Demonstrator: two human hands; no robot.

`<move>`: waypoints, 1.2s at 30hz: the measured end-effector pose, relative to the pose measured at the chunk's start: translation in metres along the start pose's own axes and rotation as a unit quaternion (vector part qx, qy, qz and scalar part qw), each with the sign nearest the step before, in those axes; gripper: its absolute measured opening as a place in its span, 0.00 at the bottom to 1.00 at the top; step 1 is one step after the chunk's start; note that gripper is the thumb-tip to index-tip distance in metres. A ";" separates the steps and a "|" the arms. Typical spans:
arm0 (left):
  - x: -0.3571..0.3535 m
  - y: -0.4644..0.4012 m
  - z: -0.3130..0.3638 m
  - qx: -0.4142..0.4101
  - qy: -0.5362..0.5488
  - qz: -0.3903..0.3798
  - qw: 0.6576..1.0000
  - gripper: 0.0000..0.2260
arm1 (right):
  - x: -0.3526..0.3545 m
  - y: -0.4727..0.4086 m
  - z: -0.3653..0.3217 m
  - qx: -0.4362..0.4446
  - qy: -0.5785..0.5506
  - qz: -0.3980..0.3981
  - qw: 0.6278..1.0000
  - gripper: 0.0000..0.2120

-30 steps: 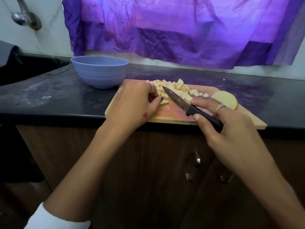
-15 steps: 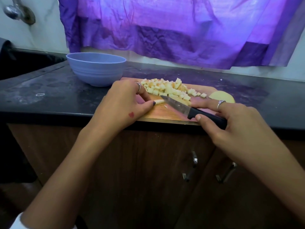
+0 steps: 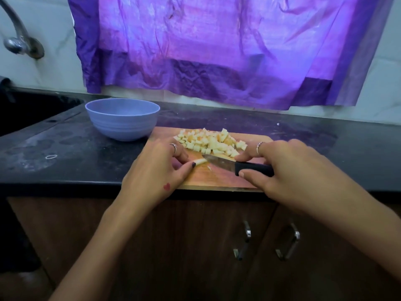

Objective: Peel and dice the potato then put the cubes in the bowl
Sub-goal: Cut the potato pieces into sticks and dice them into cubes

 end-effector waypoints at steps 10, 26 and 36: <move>-0.001 0.000 -0.004 -0.011 -0.014 0.006 1.000 0.04 | -0.005 -0.004 0.010 0.021 -0.053 0.041 0.998 0.14; -0.001 0.001 -0.003 -0.014 -0.004 0.006 1.000 0.08 | -0.025 -0.018 0.000 0.055 0.008 0.020 0.998 0.14; 0.001 0.002 -0.001 -0.012 -0.001 0.010 1.000 0.08 | -0.027 0.003 0.005 0.036 0.028 0.075 0.996 0.18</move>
Point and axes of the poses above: each hand's wrist, its own y-axis away from the middle knuckle, its own x-axis out of the back of the hand, z = x × y, the point moved 3 cm from there along -y, towards the middle knuckle, and after that the axes turned 12 degrees about -z, right-handed, at the moved point
